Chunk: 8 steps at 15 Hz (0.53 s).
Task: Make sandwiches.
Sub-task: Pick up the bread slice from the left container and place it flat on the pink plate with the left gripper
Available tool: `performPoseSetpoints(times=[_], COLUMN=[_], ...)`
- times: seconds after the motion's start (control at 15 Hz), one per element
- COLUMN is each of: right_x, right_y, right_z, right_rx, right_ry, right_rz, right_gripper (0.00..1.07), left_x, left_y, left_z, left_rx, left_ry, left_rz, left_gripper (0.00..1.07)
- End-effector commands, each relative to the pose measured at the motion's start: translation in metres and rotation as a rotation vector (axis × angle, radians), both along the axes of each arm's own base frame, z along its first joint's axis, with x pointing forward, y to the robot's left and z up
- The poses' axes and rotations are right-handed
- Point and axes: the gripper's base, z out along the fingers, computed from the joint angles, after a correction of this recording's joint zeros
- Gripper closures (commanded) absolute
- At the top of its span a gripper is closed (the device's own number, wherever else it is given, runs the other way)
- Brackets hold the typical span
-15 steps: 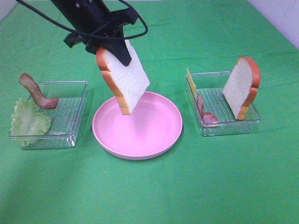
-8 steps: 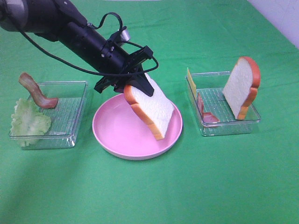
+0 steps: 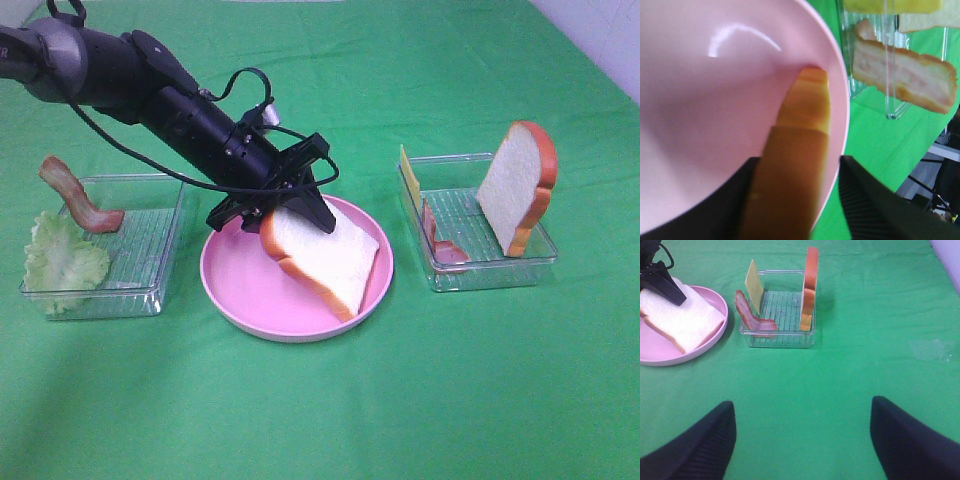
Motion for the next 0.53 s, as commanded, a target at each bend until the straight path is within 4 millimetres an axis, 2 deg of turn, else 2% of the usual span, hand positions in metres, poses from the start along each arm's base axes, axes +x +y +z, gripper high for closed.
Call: performPoseSetpoints(times=[0.07, 0.33, 0.47, 0.53], right_x=[-0.002, -0.002, -0.002, -0.002], right_y=[0.000, 0.000, 0.000, 0.000], right_z=[0.000, 0.000, 0.000, 0.000], right_rx=[-0.009, -0.009, -0.009, -0.009], right_ry=[-0.016, -0.016, -0.016, -0.016], right_rz=[0.002, 0.002, 0.002, 0.002], right_gripper=[0.36, 0.36, 0.36, 0.36], left_x=[-0.006, 0.002, 0.011, 0.013], left_y=[-0.001, 0.004, 0.011, 0.013], left_z=[0.002, 0.028, 0.052, 0.056], left_rx=[0.005, 0.120, 0.232, 0.258], left_ry=[0.030, -0.030, -0.106, -0.124], left_rz=[-0.081, -0.188, -0.171, -0.169], left_gripper=[0.27, 0.28, 0.28, 0.28])
